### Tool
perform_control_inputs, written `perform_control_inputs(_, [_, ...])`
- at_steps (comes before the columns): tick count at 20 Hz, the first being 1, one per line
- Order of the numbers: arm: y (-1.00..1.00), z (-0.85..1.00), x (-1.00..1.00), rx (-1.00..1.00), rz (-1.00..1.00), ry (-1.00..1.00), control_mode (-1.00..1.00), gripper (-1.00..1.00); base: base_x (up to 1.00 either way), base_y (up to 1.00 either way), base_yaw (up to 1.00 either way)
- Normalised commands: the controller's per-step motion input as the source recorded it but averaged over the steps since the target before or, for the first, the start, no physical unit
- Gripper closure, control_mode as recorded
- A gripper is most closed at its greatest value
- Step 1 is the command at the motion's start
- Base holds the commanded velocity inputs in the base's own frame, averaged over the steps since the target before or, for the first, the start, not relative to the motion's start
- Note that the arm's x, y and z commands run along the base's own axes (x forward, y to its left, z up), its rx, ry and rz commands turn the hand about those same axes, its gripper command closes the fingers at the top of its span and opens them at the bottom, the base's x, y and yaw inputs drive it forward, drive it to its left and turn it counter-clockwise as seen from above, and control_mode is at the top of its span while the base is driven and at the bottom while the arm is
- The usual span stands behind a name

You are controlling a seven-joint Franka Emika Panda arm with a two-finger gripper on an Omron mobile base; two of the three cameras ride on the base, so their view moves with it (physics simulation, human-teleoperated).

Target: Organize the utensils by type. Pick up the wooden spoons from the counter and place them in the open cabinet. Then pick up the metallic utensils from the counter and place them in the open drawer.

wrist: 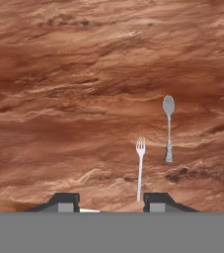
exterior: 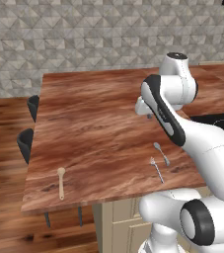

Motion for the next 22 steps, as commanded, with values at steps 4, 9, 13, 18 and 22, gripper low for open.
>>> perform_control_inputs(4, [-0.08,-0.09,0.00,0.00,0.00,0.00,-1.00,-1.00,0.00,0.00,0.00])
perform_control_inputs(9, [-0.19,-0.20,0.00,0.00,0.00,0.01,-1.00,-1.00,0.00,0.00,0.00])
perform_control_inputs(13, [-0.01,-0.29,-0.02,0.00,0.00,0.00,-1.00,-1.00,0.00,0.00,0.00])
perform_control_inputs(18, [0.30,-0.39,-0.17,0.00,0.00,0.00,-1.00,-1.00,0.00,0.00,0.00])
perform_control_inputs(22, [0.61,-0.40,-0.20,0.00,-0.01,0.00,-1.00,-1.00,0.00,0.00,0.00])
